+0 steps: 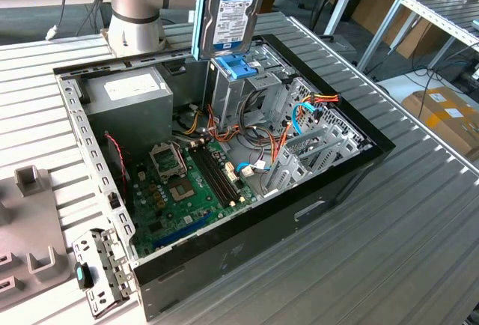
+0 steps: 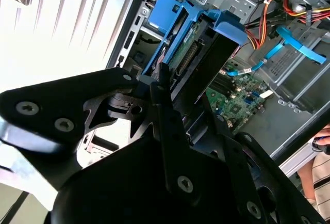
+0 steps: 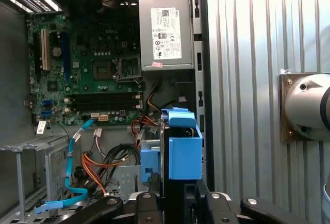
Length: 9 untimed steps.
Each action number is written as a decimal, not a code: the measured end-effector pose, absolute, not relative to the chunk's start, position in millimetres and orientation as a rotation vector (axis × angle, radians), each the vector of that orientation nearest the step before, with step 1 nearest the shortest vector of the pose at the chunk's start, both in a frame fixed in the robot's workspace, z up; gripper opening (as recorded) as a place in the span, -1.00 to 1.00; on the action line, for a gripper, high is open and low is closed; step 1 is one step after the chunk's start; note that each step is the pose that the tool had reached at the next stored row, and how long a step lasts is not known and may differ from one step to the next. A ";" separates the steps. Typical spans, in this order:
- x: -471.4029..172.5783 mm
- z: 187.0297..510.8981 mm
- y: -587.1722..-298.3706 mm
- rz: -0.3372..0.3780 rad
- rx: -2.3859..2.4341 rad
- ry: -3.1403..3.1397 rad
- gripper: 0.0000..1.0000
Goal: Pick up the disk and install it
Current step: 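Pick up the disk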
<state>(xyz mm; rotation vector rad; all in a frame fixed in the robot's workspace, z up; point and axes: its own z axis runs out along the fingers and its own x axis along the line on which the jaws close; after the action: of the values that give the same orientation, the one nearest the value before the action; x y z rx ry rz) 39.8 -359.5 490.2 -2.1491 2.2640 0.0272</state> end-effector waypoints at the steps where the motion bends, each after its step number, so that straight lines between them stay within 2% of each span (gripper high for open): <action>1: 44.8 490.2 -359.5 0.027 -2.149 2.264 -0.30; 9: 86.2 490.2 -359.5 0.027 -2.149 2.264 -0.30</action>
<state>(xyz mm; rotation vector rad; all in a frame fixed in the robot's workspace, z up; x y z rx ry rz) 86.2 -359.5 490.2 -2.1490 2.2641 0.0273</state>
